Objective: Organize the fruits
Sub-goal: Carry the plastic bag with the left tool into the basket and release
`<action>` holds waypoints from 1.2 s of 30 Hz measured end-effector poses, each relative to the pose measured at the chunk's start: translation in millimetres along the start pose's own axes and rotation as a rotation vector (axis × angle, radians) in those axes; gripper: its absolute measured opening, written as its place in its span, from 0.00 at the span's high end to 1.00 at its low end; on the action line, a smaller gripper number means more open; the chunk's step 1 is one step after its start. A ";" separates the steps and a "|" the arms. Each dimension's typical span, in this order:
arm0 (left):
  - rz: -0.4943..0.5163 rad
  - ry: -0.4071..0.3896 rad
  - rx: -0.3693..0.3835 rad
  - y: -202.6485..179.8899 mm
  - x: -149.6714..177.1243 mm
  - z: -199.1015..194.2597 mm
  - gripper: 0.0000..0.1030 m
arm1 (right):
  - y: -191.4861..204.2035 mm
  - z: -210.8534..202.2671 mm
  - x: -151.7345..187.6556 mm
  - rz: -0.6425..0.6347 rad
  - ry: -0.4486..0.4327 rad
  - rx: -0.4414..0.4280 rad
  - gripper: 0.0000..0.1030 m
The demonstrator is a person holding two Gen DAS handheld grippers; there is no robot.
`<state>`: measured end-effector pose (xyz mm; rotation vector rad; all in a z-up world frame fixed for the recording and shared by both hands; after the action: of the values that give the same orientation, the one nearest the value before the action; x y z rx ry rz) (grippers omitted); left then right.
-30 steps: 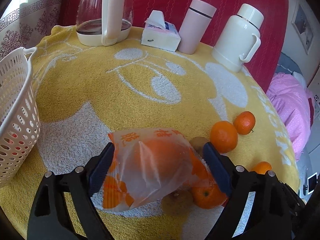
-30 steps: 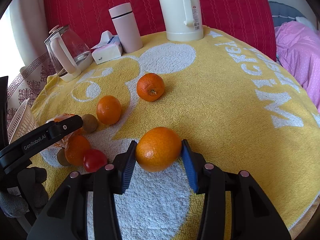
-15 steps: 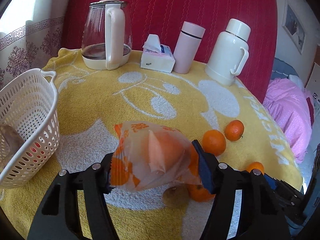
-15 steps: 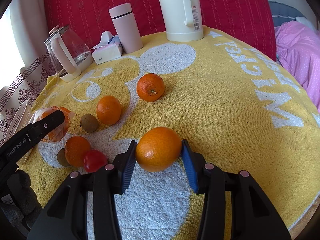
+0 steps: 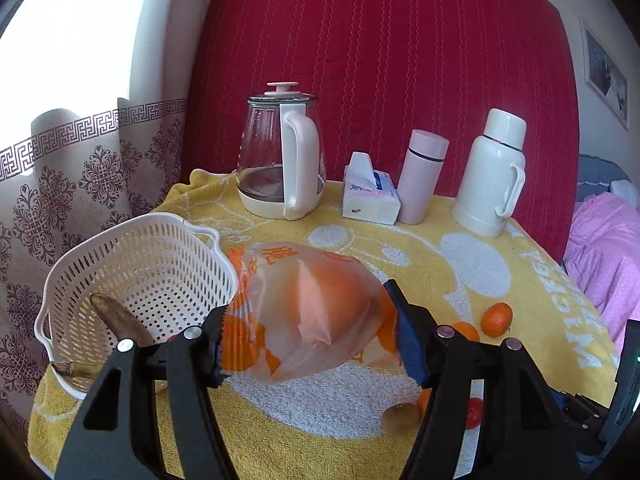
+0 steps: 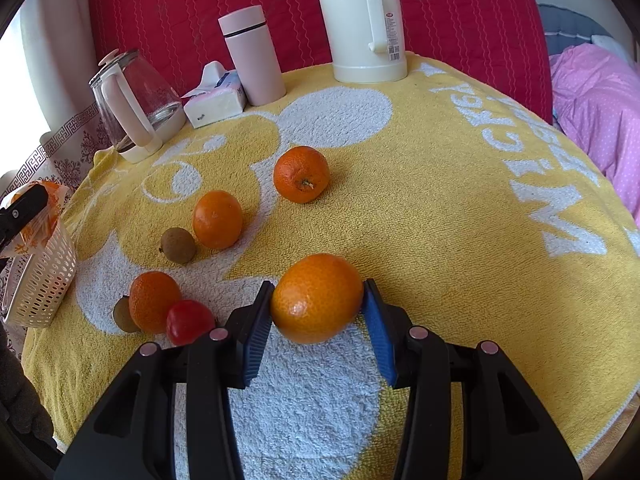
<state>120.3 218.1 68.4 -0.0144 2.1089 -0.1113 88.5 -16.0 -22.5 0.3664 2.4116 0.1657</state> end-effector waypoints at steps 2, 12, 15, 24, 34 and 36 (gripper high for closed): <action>-0.018 -0.021 -0.022 10.3 -4.6 -5.5 0.36 | 0.1 -0.1 0.2 -0.002 0.000 0.002 0.56; -0.102 -0.082 -0.158 62.4 -17.7 -17.6 0.46 | 0.7 -0.3 0.2 -0.003 0.000 0.003 0.55; -0.124 -0.103 -0.183 75.2 -21.8 -22.7 0.47 | 1.0 -0.3 0.1 -0.003 -0.001 0.004 0.55; -0.276 -0.034 -0.184 127.9 -18.8 -12.5 0.45 | 0.8 0.1 1.0 -0.006 0.000 0.007 0.55; -0.408 -0.040 -0.235 177.5 -15.4 -25.4 0.19 | 1.7 -0.3 1.1 -0.006 0.000 0.007 0.55; -0.431 -0.040 -0.237 184.2 -14.9 -27.4 0.17 | 1.9 -0.5 1.1 -0.006 0.000 0.007 0.55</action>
<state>111.0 404.3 79.4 -0.6084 2.0388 -0.1160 87.8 -13.9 -22.4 0.3618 2.4131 0.1549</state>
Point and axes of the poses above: each gripper's, at about its wrist camera, not at the fingertips, and z roughly the way its jaws point, y to its left, x to its underside, the point moved 5 cm from there along z, roughly the way its jaws point, and after that the axes turned 4 degrees about y, right-handed, at the moved point
